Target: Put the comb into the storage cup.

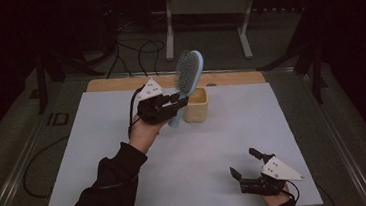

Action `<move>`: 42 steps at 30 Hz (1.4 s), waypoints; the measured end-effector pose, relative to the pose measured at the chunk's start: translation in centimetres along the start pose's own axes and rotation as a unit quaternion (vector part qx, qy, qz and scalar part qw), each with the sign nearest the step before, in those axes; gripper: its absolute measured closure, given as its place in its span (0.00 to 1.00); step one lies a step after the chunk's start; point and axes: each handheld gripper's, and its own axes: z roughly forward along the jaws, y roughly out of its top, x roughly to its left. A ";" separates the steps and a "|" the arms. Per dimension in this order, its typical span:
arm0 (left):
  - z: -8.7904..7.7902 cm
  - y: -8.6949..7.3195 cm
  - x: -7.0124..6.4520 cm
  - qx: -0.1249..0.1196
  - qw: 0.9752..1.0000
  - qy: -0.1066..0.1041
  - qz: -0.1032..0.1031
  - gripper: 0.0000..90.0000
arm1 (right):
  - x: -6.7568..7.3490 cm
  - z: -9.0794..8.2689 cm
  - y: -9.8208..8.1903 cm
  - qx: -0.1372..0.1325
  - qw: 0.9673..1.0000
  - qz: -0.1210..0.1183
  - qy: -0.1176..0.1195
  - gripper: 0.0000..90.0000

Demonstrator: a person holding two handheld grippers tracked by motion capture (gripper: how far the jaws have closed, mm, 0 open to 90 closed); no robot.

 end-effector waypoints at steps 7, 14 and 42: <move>1.4 0.9 0.2 -0.004 1.000 -0.005 -0.002 0.78 | 0.0 0.0 0.0 -0.002 1.000 -0.002 -0.001 0.10; 2.6 1.6 0.3 -0.013 1.000 -0.006 -0.006 0.78 | 0.1 -0.1 0.1 0.000 1.000 -0.010 -0.006 0.10; 7.2 4.7 1.1 -0.032 0.999 -0.004 -0.007 0.78 | 0.1 -0.1 0.0 -0.001 1.000 -0.003 -0.001 0.10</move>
